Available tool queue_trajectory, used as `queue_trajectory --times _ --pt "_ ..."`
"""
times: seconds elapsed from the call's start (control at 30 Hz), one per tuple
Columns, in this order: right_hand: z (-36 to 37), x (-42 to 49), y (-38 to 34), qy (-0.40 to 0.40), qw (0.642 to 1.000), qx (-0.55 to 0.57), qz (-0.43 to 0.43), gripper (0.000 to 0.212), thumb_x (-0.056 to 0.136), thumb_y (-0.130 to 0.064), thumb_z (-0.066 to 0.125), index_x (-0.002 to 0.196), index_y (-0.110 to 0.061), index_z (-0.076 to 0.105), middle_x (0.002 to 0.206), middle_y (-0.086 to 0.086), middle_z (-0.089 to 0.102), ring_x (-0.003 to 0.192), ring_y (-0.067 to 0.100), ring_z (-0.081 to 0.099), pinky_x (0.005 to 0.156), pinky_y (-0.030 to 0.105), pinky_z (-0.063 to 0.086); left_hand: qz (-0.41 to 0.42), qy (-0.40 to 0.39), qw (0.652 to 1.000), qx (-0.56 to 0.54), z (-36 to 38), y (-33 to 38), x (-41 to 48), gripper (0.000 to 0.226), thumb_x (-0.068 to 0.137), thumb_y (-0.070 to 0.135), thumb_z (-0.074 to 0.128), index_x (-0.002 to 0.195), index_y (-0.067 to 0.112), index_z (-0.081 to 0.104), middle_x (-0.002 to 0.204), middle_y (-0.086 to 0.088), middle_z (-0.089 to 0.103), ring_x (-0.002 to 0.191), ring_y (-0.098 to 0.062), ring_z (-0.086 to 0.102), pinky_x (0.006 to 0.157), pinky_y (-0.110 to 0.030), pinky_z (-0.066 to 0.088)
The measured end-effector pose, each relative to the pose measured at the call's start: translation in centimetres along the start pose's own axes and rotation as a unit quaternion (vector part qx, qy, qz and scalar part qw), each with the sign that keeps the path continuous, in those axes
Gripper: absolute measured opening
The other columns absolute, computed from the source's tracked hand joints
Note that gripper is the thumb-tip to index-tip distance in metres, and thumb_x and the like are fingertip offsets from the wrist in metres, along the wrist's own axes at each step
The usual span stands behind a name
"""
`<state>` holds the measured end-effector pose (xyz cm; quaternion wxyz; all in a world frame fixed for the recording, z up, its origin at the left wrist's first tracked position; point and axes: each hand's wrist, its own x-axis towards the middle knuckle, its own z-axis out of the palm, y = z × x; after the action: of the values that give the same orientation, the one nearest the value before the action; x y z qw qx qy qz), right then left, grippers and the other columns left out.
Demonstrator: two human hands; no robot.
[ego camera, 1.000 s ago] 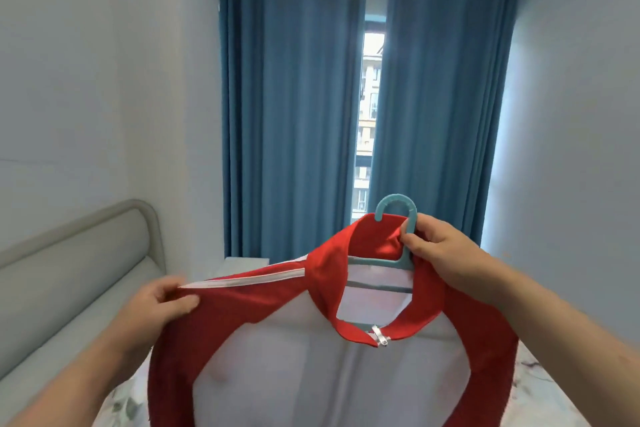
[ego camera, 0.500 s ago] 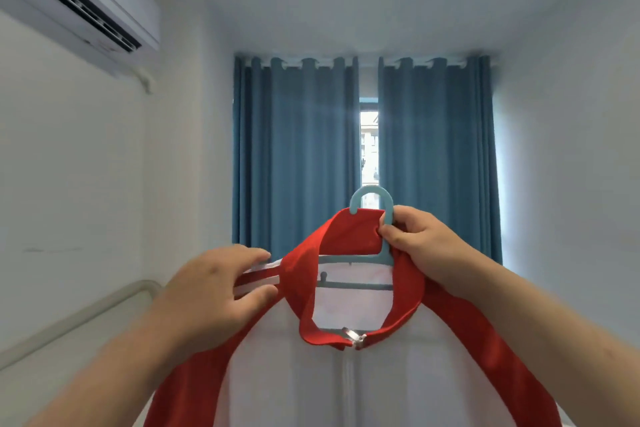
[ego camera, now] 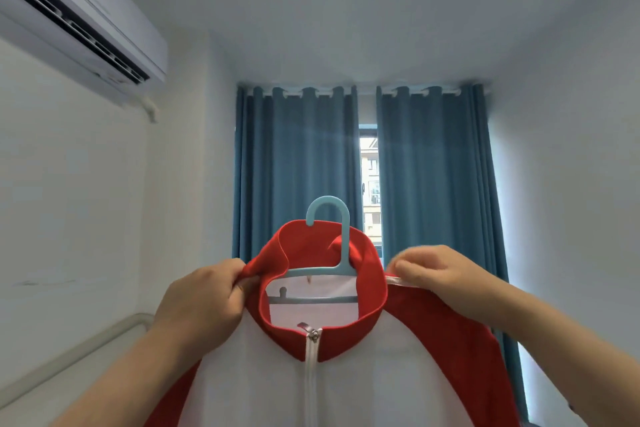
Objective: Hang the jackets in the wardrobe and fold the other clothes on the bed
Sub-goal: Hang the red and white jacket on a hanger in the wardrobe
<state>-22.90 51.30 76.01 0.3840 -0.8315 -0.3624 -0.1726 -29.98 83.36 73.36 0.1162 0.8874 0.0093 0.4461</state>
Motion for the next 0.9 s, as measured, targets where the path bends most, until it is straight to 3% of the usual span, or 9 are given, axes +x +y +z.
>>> queue_trajectory --times 0.13,0.27,0.37,0.47,0.57,0.67,0.73,0.83,0.9 --pt "0.6 -0.6 2.3 -0.006 1.000 0.010 0.006 0.022 0.099 -0.018 0.058 0.085 -0.015 0.074 0.080 0.016 0.069 0.070 0.011 0.058 0.071 0.036 0.050 -0.007 -0.039 0.998 -0.045 -0.5 -1.6 0.4 0.024 0.096 0.042 0.049 0.079 0.028 0.058 0.079 0.009 0.067 0.081 -0.017 0.062 0.073 -0.036 0.049" --pt "2.4 0.2 2.9 0.050 0.997 0.063 0.004 0.021 0.099 -0.018 0.058 0.089 -0.015 0.076 0.086 0.014 0.072 0.077 0.017 0.067 0.081 0.044 0.055 0.052 -0.069 0.996 -0.035 -0.2 -1.4 0.9 0.025 0.098 0.043 0.046 0.084 0.025 0.056 0.077 0.011 0.065 0.077 -0.012 0.060 0.072 -0.037 0.048" --pt "3.8 0.7 2.2 0.059 0.994 0.097 0.006 0.024 0.098 -0.017 0.059 0.090 -0.027 0.079 0.088 0.001 0.077 0.087 0.019 0.072 0.084 0.035 0.057 0.084 -0.071 0.994 -0.014 0.7 -0.5 1.1 0.028 0.098 0.045 0.045 0.074 0.031 0.045 0.078 0.009 0.062 0.080 -0.018 0.059 0.067 -0.035 0.042" --pt "4.9 1.2 1.5 0.066 0.993 0.093 0.009 0.023 0.098 -0.017 0.059 0.088 -0.021 0.079 0.086 0.001 0.077 0.087 0.021 0.072 0.085 0.039 0.058 0.080 -0.080 0.994 -0.011 1.2 -0.2 1.4 0.030 0.098 0.045 0.045 0.070 0.038 0.038 0.084 0.009 0.063 0.081 -0.018 0.058 0.065 -0.031 0.039" --pt "4.6 1.5 1.4 0.075 0.993 0.086 0.011 0.022 0.098 -0.018 0.060 0.086 -0.016 0.078 0.085 0.007 0.075 0.085 0.024 0.072 0.085 0.043 0.056 0.067 -0.072 0.995 -0.013 1.0 -1.0 1.4 0.030 0.097 0.045 0.046 0.069 0.040 0.038 0.074 0.015 0.054 0.077 -0.017 0.056 0.061 -0.028 0.035" --pt "3.4 1.5 2.0 0.085 0.992 0.085 0.024 0.024 0.098 -0.017 0.060 0.082 -0.009 0.077 0.078 0.012 0.072 0.072 0.021 0.064 0.078 0.046 0.054 0.048 -0.050 0.997 -0.020 0.3 -2.0 1.6 0.031 0.097 0.043 0.049 0.067 0.041 0.039 0.088 0.007 0.068 0.085 -0.022 0.062 0.064 -0.032 0.037" --pt "2.5 1.4 2.8 0.066 0.993 0.084 0.055 0.027 0.098 -0.016 0.059 0.080 -0.005 0.075 0.071 0.008 0.067 0.068 0.017 0.058 0.070 0.042 0.050 0.033 -0.046 0.998 -0.019 0.0 -2.5 1.9 0.029 0.096 0.042 0.048 0.068 0.039 0.042 0.094 0.003 0.070 0.089 -0.024 0.062 0.067 -0.034 0.042" --pt "2.1 1.3 3.4 -0.012 0.992 0.056 0.110 0.028 0.099 -0.017 0.057 0.079 -0.005 0.073 0.071 0.004 0.063 0.069 0.017 0.054 0.071 0.034 0.043 0.025 -0.056 0.998 0.006 0.1 -2.9 2.1 0.025 0.096 0.045 0.045 0.075 0.032 0.050 0.095 0.004 0.070 0.090 -0.024 0.062 0.071 -0.034 0.046" --pt "2.9 1.2 2.8 -0.053 0.995 -0.001 0.085 0.024 0.096 -0.025 0.059 0.084 -0.008 0.071 0.076 0.001 0.065 0.072 0.012 0.053 0.072 0.034 0.044 0.031 -0.065 0.997 0.022 0.8 -2.6 2.0 0.027 0.097 0.045 0.044 0.084 0.025 0.055 0.095 0.004 0.069 0.091 -0.023 0.061 0.075 -0.035 0.048"
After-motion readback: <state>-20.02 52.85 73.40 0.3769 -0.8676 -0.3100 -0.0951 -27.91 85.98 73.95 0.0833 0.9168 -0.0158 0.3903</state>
